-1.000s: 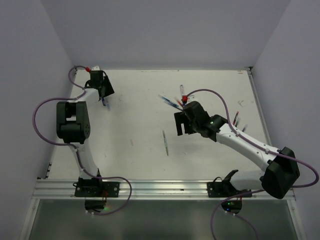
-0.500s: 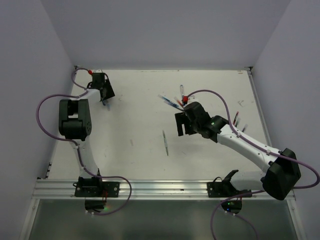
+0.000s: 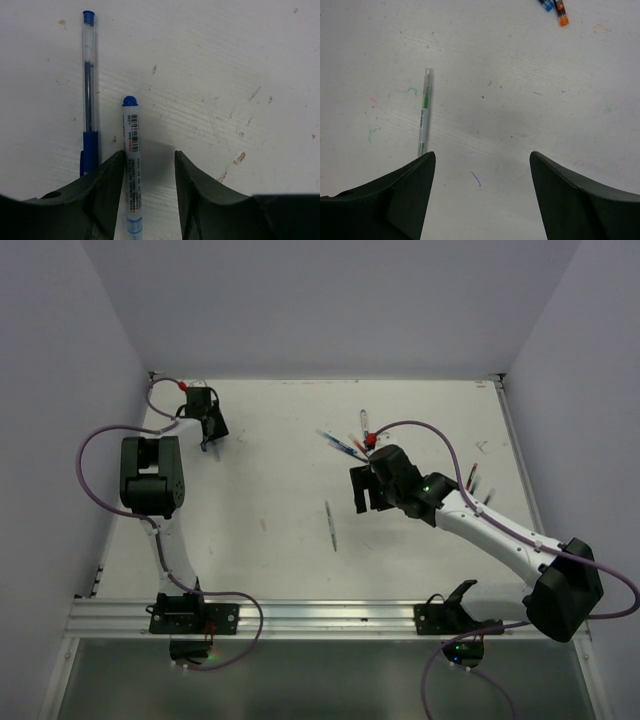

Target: Open the pen caps

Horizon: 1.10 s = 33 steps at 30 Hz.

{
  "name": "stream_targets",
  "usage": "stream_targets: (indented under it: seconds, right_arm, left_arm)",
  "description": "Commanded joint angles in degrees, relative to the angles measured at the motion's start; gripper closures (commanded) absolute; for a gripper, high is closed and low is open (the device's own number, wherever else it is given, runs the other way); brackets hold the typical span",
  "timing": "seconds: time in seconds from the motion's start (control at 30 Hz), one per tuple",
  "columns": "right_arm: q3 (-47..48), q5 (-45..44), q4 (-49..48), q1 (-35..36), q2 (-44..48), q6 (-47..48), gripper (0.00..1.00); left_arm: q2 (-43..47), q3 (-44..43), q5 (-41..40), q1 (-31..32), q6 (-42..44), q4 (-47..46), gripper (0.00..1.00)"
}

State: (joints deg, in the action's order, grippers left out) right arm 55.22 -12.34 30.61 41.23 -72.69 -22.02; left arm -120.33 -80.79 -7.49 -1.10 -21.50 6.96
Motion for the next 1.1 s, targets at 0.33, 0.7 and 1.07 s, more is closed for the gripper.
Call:
stream_targets:
  seconds: [0.33,0.7,1.07]
  right_arm:
    - [1.20,-3.04,0.94,-0.01,2.29,-2.23,0.13]
    - [3.14,3.27,0.77,-1.86,-0.18,-7.42,0.03]
    - [1.91,15.93,-11.97,-2.65,0.00,-14.88,0.28]
  left_arm:
    - [-1.05,-1.38,5.19,0.49,-0.74,0.33,1.00]
    - [19.39,17.31,26.97,6.73,-9.42,-16.25,1.00]
    - [37.53,42.28,45.02,20.60,-23.58,-45.89,1.00]
